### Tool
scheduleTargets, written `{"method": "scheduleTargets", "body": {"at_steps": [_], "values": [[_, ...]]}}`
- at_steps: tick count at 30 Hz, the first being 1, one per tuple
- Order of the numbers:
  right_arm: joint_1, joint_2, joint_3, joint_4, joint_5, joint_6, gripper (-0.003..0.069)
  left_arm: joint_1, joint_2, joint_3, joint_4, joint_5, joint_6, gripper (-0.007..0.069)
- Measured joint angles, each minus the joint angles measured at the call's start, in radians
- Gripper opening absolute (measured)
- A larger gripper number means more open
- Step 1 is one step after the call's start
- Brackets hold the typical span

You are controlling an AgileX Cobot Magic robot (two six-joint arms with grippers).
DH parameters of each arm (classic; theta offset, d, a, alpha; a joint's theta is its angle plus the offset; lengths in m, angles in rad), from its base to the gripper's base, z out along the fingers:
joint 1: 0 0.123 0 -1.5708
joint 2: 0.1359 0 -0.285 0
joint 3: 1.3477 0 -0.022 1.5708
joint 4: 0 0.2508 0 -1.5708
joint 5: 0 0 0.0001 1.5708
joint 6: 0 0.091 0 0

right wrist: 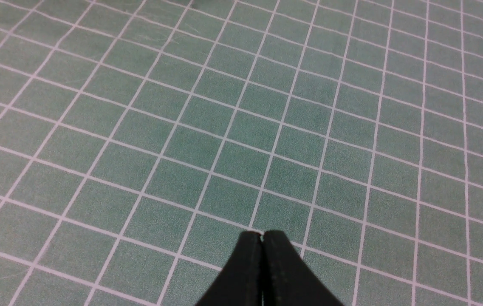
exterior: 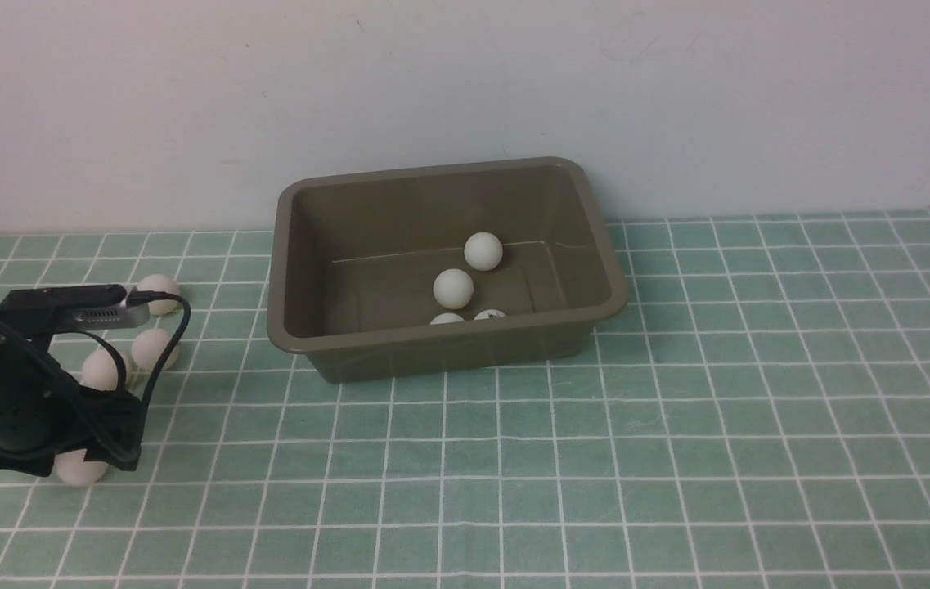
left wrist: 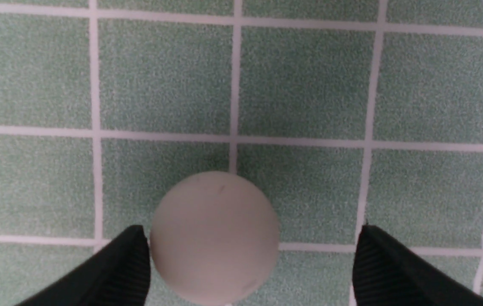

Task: Put the table tennis balls in the box on the green coffee tablecloth.
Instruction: 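Reach for and grasp a ping pong ball on the table beside the basket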

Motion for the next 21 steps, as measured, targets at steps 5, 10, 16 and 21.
{"method": "scheduleTargets", "body": {"at_steps": [5, 10, 16, 21], "values": [[0.0, 0.0, 0.0, 0.001, 0.0, 0.0, -0.0015, 0.004, 0.02, -0.003, -0.001, -0.022, 0.002, 0.0531], [0.0, 0.0, 0.0, 0.001, 0.0, 0.0, -0.0015, 0.004, 0.021, -0.003, -0.001, -0.046, -0.014, 0.0343], [0.0, 0.0, 0.0, 0.001, 0.0, 0.0, -0.0015, 0.004, 0.015, -0.065, -0.001, 0.067, -0.015, 0.0345], [0.0, 0.0, 0.0, 0.002, 0.001, 0.0, -0.0015, 0.004, -0.043, -0.244, -0.054, 0.328, -0.033, 0.0345]]}}
